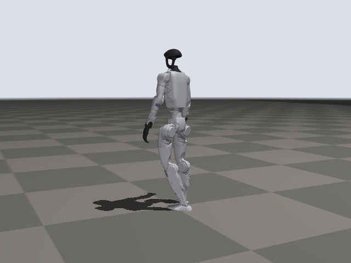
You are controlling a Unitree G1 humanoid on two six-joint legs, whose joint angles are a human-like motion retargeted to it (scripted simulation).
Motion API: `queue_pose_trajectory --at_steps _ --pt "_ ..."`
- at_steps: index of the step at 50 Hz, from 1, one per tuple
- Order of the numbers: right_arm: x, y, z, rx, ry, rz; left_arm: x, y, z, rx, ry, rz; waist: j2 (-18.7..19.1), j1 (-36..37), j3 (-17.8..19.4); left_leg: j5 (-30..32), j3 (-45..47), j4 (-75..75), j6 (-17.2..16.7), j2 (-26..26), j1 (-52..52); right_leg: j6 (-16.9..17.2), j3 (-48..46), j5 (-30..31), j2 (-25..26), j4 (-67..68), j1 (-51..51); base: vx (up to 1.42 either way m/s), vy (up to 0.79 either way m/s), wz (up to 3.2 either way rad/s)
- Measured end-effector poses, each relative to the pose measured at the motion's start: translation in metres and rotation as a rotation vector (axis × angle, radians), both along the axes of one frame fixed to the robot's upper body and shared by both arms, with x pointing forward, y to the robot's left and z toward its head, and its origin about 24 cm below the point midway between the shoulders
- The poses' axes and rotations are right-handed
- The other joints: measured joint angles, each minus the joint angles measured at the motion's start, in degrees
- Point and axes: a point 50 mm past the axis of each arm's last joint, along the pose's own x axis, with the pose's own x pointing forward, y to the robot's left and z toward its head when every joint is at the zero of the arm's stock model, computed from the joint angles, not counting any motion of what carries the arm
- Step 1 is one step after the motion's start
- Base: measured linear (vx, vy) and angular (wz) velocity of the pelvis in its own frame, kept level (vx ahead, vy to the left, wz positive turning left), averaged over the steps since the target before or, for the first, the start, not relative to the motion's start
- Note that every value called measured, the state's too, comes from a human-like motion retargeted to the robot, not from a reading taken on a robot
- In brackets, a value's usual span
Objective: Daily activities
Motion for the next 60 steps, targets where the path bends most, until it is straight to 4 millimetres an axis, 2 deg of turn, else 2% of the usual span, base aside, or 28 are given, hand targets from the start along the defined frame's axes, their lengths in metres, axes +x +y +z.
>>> queue_pose_trajectory --at_steps 3,5,8,12,19,30,37,43,46,49,54,57,60 --pt "-0.004 0.044 -0.017 0.037 0.058 0.181 -0.002 0.020 0.003 0.054 -0.034 0.077 -0.1 0.8 -0.3 0.7 -0.8 -1.4 0.2 -0.6 0.5 -0.1 -0.7 -0.4 -0.4 0.4 0.0 -0.03 -0.01 0.26" --pt "-0.004 0.066 -0.022 0.049 0.067 0.278 -0.002 0.034 0.007 0.090 -0.060 0.120 -0.3 1.3 -0.6 1.1 -1.3 -2.4 0.3 -1.0 0.8 -0.1 -1.1 -0.7 -0.7 0.7 0.1 -0.02 -0.01 0.24" --pt "-0.004 0.087 -0.025 0.049 0.061 0.382 -0.001 0.052 0.013 0.136 -0.098 0.177 -0.7 1.9 -1.0 1.6 -2.0 -3.5 0.4 -1.4 1.4 -0.3 -1.7 -1.0 -1.1 1.0 0.3 -0.01 -0.01 0.22" --pt "-0.002 0.101 -0.026 0.034 0.048 0.467 0.001 0.069 0.020 0.177 -0.141 0.238 -1.1 2.6 -1.3 2.1 -2.8 -4.5 0.4 -1.8 2.1 -0.5 -2.4 -1.4 -1.5 1.3 0.8 -0.01 -0.01 0.20" --pt "0.000 0.105 -0.025 -0.007 0.033 0.517 0.007 0.082 0.029 0.205 -0.199 0.311 -1.5 3.5 -1.2 2.2 -4.0 -5.0 0.4 -2.0 2.6 -1.2 -3.1 -1.9 -1.7 1.8 1.3 0.00 0.00 0.00" --pt "0.001 0.102 -0.024 -0.033 0.009 0.474 0.014 0.084 0.034 0.234 -0.253 0.351 -1.5 4.5 -0.3 1.5 -5.1 -3.9 0.3 -1.5 1.6 -2.1 -3.3 -2.8 -1.6 3.5 0.6 0.00 0.00 0.00" --pt "0.006 0.101 -0.021 -0.003 -0.040 0.372 0.012 0.072 0.031 0.219 -0.269 0.336 -1.6 4.8 0.4 0.8 -5.3 -2.9 0.2 -1.0 0.4 -2.4 -3.0 -3.1 -1.3 4.5 -0.6 0.00 0.00 0.00" --pt "0.016 0.101 -0.013 0.099 -0.162 0.142 0.024 0.047 0.039 0.133 -0.401 0.342 -1.6 5.1 1.1 0.0 -4.9 -2.0 0.0 -0.8 -0.8 -2.4 -2.6 -3.3 -1.2 5.4 -1.9 0.00 0.00 0.00" --pt "0.026 0.108 -0.003 0.218 -0.284 -0.052 0.041 0.035 0.060 0.074 -0.572 0.373 -1.5 5.2 1.4 -0.4 -4.6 -1.6 -0.1 -0.7 -1.4 -2.2 -2.3 -3.5 -1.2 6.0 -2.8 0.00 0.00 0.00" --pt "0.038 0.117 0.012 0.382 -0.431 -0.284 0.058 0.026 0.096 0.009 -0.812 0.420 -1.4 5.1 1.8 -0.8 -4.1 -1.4 -0.2 -0.7 -2.0 -1.9 -1.8 -3.6 -1.2 6.7 -3.8 0.01 0.05 -0.11" --pt "0.048 0.126 0.040 0.666 -0.640 -0.655 0.076 0.012 0.185 -0.102 -1.289 0.461 -1.2 4.6 2.1 -1.3 -3.0 -1.3 -0.4 -0.9 -2.6 -1.1 -0.9 -3.7 -1.4 8.0 -5.3 0.01 0.07 -0.11" --pt "0.049 0.131 0.054 0.811 -0.719 -0.817 0.075 -0.003 0.242 -0.176 -1.572 0.428 -1.0 3.7 2.0 -1.6 -2.5 -1.2 -0.5 -1.0 -2.9 -0.8 -0.1 -3.8 -1.5 9.0 -6.2 0.00 0.06 -0.05" --pt "0.046 0.137 0.062 0.921 -0.748 -0.936 0.069 -0.025 0.291 -0.263 -1.803 0.349 -0.7 2.4 1.5 -2.0 -2.2 -0.9 -0.5 -1.1 -3.1 -0.8 0.7 -4.0 -1.6 10.2 -7.0 0.00 0.04 -0.02"
